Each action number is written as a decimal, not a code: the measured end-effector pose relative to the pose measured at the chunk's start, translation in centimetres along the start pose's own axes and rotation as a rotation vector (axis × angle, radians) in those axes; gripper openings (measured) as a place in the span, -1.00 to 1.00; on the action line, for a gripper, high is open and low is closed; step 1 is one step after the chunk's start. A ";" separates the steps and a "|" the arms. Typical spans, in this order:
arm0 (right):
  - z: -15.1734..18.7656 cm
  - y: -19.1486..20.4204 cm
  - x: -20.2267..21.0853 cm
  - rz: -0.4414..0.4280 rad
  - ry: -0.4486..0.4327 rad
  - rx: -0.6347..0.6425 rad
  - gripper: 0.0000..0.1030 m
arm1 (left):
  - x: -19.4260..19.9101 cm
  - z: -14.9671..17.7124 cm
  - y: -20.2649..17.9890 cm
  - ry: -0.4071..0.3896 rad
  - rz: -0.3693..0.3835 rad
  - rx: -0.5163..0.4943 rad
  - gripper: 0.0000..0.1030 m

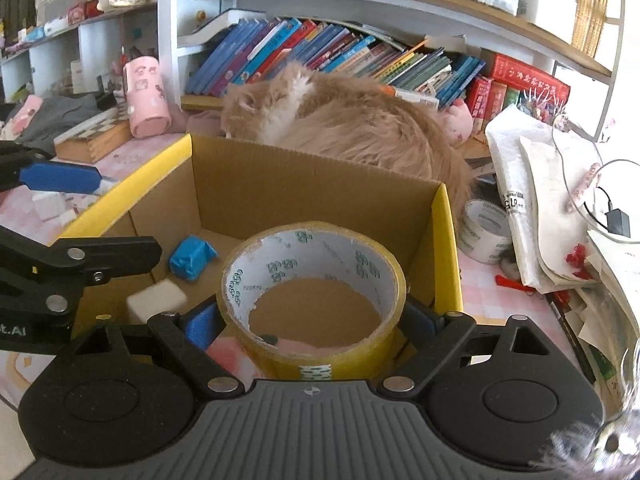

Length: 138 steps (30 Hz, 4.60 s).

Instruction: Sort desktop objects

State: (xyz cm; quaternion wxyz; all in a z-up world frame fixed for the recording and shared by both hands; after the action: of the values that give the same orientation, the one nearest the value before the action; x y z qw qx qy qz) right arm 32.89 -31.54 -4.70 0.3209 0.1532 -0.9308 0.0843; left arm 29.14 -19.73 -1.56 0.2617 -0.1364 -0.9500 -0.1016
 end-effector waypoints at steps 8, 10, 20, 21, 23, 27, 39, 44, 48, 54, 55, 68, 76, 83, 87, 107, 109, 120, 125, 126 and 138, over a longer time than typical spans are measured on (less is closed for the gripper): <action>-1.6 -0.1 2.3 0.021 -0.100 -0.014 0.84 | 2.4 -0.3 0.2 -0.043 -0.019 0.004 0.77; -1.8 -0.3 3.0 0.026 -0.118 -0.028 0.84 | 3.1 -0.3 0.2 -0.049 -0.020 0.008 0.78; -1.5 -0.6 6.8 0.032 -0.165 -0.102 0.84 | 6.8 0.4 1.8 -0.059 -0.053 0.059 0.80; -1.4 -0.5 7.2 0.038 -0.169 -0.107 0.84 | 7.3 0.6 2.1 -0.058 -0.055 0.064 0.81; -1.1 -0.4 8.1 0.054 -0.180 -0.121 0.84 | 8.0 1.0 2.6 -0.052 -0.062 0.070 0.81; 0.0 0.1 10.0 0.095 -0.191 -0.151 0.84 | 9.3 2.3 3.5 -0.038 -0.062 0.073 0.85; 4.6 3.4 11.7 0.171 -0.109 -0.252 0.84 | 11.9 6.4 6.0 0.007 -0.039 0.099 0.88; 5.7 5.8 12.1 0.181 -0.085 -0.310 0.84 | 12.7 8.2 7.4 0.028 -0.053 0.102 0.88; 6.6 7.9 12.3 0.182 -0.059 -0.340 0.84 | 13.2 9.4 8.6 0.033 -0.082 0.103 0.88; 7.7 11.2 12.2 0.166 -0.018 -0.358 0.84 | 14.0 11.0 10.0 0.055 -0.077 0.119 0.88; 7.8 11.8 12.2 0.163 -0.013 -0.355 0.84 | 14.2 11.3 10.1 0.061 -0.076 0.120 0.88; 9.2 17.6 12.1 0.131 0.043 -0.360 0.84 | 15.7 14.4 10.5 0.121 -0.035 0.072 0.88; 10.2 19.6 12.2 0.135 0.063 -0.373 0.84 | 16.6 15.9 11.4 0.148 -0.018 0.055 0.88; 10.8 21.6 12.0 0.128 0.085 -0.376 0.85 | 17.4 17.0 11.8 0.156 -0.002 0.019 0.88; 10.8 22.8 11.7 0.117 0.094 -0.367 0.85 | 17.6 17.6 12.6 0.167 -0.006 0.028 0.88; 8.6 28.1 9.9 0.048 0.090 -0.276 0.85 | 18.5 19.0 18.1 0.163 -0.079 0.140 0.88; 8.3 28.4 9.8 0.046 0.089 -0.271 0.84 | 18.5 19.1 18.7 0.162 -0.084 0.146 0.88; 7.3 30.5 9.3 0.034 0.089 -0.207 0.84 | 18.3 19.9 20.5 0.180 -0.090 0.215 0.88; 7.3 30.4 9.0 0.028 0.098 -0.212 0.84 | 18.4 20.1 20.6 0.173 -0.109 0.213 0.88; 7.3 30.4 8.9 0.022 0.099 -0.211 0.84 | 18.4 20.1 20.8 0.172 -0.113 0.223 0.88; 5.2 31.1 6.4 -0.062 0.088 -0.096 0.79 | 16.2 19.3 22.5 0.184 -0.180 0.301 0.88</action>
State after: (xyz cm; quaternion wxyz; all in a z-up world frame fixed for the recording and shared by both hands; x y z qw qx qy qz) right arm 14.59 -5.17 -6.58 0.3711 0.1623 -0.9136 0.0363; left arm 13.72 9.92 -6.55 0.3546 -0.0004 -0.9350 0.0064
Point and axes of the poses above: each gripper's, at about its wrist camera, not at the fingertips, and x roughly against the way its jaws point, y to its left, z to its underside, the point moved 8 cm from there along -x, roughly the way its jaws point, and after that the axes turned 1 degree about -z, right-handed, at the moved point
